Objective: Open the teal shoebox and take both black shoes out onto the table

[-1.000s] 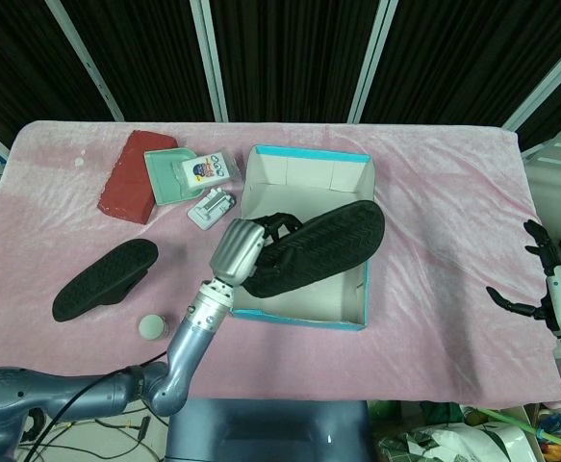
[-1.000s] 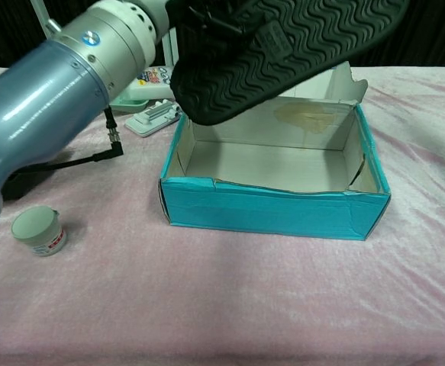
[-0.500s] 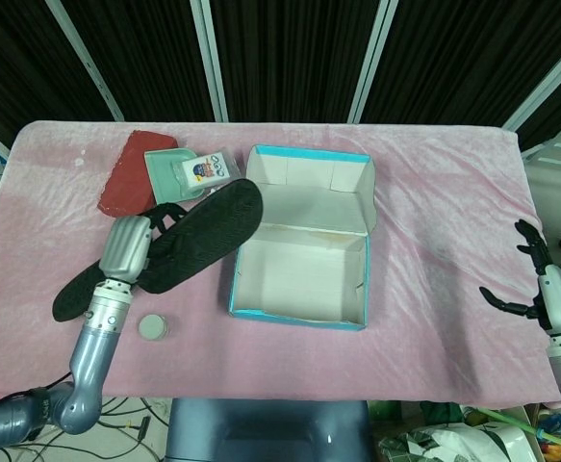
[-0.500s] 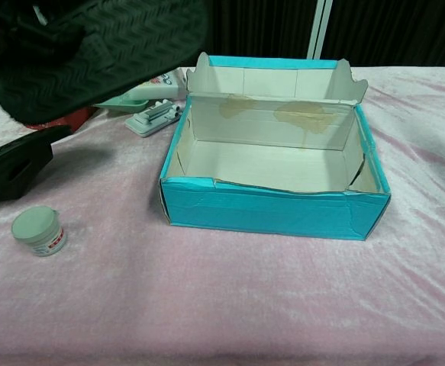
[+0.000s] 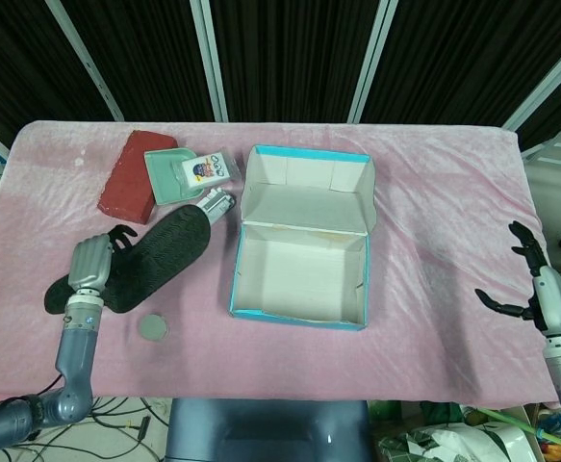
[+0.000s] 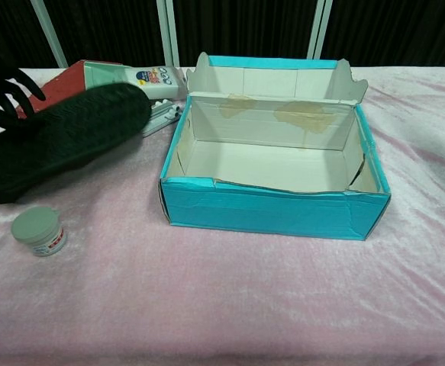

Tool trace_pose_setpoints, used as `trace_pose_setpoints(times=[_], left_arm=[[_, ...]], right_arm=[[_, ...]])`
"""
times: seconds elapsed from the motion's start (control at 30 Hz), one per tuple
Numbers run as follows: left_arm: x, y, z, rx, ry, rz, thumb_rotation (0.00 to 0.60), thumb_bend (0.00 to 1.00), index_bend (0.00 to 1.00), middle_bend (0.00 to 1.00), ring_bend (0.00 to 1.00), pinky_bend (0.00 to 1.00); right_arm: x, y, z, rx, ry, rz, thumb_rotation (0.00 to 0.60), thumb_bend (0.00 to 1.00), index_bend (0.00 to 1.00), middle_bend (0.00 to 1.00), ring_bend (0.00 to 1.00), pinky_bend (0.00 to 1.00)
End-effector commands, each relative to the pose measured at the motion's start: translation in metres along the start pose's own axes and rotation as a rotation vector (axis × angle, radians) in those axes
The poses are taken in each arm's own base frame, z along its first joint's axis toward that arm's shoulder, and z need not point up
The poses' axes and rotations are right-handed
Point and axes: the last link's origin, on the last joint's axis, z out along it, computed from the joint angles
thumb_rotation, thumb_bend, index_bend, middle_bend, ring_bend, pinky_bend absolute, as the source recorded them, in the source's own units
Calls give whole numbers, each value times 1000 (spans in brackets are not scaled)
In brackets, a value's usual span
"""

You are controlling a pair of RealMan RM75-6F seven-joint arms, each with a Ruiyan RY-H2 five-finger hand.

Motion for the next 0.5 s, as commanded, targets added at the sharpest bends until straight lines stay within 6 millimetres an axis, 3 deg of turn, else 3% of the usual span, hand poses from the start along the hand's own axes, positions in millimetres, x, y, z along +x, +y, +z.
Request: trace_pose_setpoints(times=[0.03, 0.1, 0.27, 0.5], left_arm=[[-2, 5, -3, -14, -9, -20, 600, 0, 83, 186, 121, 344], [1, 7, -6, -28, -4, -28, 600, 0, 56, 147, 77, 270], [26, 4, -28, -65, 57, -40, 600, 0, 63, 151, 75, 204], [73, -34, -84, -53, 130, 70, 600, 0, 100, 148, 48, 80]], right_arm=[[0, 0, -2, -2, 0, -2, 600, 114, 0, 0, 0, 163], [0, 0, -2, -2, 1, -3, 600, 114, 0, 0, 0, 163], [0, -3, -2, 8, 2, -10, 600, 113, 0, 0, 0, 162], [8, -5, 0, 9, 32, -108, 600, 125, 0, 0, 0, 162]])
